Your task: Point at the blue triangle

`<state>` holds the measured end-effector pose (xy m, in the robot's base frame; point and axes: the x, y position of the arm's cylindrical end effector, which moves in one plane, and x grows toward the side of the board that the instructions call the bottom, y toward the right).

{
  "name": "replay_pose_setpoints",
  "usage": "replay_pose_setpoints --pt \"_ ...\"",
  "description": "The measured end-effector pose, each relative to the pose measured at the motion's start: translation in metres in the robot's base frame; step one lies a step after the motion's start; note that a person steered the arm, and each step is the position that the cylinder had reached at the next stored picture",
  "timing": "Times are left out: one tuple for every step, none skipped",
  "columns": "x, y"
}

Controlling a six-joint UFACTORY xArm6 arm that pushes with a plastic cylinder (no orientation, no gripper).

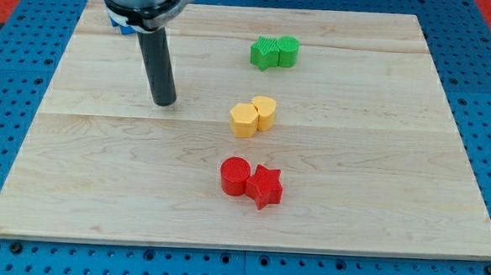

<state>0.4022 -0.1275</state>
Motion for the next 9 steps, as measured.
replay_pose_setpoints --pt "-0.017 -0.021" --pt "-0.033 -0.049" --pt "-0.037 -0.059" --pt "-0.037 -0.059" --pt "-0.050 -0.071" --pt "-0.068 -0.090" --pt "-0.079 -0.109" --pt "-0.091 -0.128" --pt "-0.104 -0.149"
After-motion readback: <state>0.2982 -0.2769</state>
